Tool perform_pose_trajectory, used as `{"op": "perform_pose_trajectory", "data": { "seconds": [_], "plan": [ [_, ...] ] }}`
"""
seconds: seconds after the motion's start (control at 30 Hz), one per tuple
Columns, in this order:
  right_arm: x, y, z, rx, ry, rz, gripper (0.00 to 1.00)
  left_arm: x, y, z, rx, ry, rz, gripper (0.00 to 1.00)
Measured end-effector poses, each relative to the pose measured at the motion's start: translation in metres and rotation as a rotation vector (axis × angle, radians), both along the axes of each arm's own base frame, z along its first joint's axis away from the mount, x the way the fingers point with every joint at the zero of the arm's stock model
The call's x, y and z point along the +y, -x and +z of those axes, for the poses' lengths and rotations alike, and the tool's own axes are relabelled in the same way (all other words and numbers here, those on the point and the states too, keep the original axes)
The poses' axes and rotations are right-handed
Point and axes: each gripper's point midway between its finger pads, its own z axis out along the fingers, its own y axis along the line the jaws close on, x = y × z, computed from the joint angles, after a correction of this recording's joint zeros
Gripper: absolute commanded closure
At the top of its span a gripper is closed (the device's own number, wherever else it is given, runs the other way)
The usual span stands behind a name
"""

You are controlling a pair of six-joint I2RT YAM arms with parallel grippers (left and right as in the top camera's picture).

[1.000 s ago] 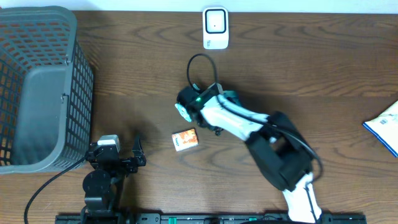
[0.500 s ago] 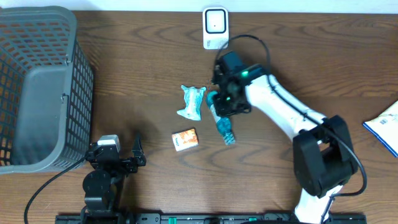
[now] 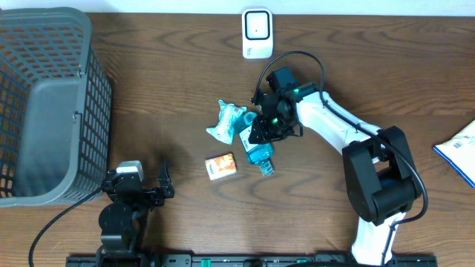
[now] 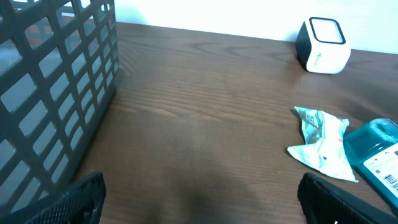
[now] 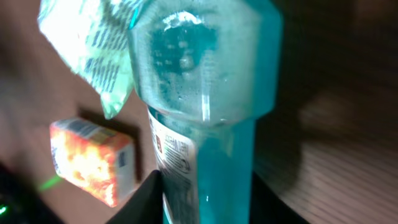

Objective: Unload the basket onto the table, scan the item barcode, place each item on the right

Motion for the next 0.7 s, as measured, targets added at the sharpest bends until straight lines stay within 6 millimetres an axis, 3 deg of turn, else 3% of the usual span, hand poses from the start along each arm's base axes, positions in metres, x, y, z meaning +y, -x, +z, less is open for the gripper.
{"op": "perform_pose_trajectory", "data": {
  "seconds": [0.17,0.53,0.7],
  "plan": [
    [0.014,0.008,0.01,0.04,-0.111,0.034,0.99,0.0,0.0,0.0,0.0,0.0,0.0,0.02],
    [0.026,0.025,0.011,0.092,-0.24,0.123,0.99,0.0,0.0,0.0,0.0,0.0,0.0,0.02],
    [0.026,0.03,0.023,0.141,-0.323,0.121,0.99,0.0,0.0,0.0,0.0,0.0,0.0,0.02]
  ]
}}
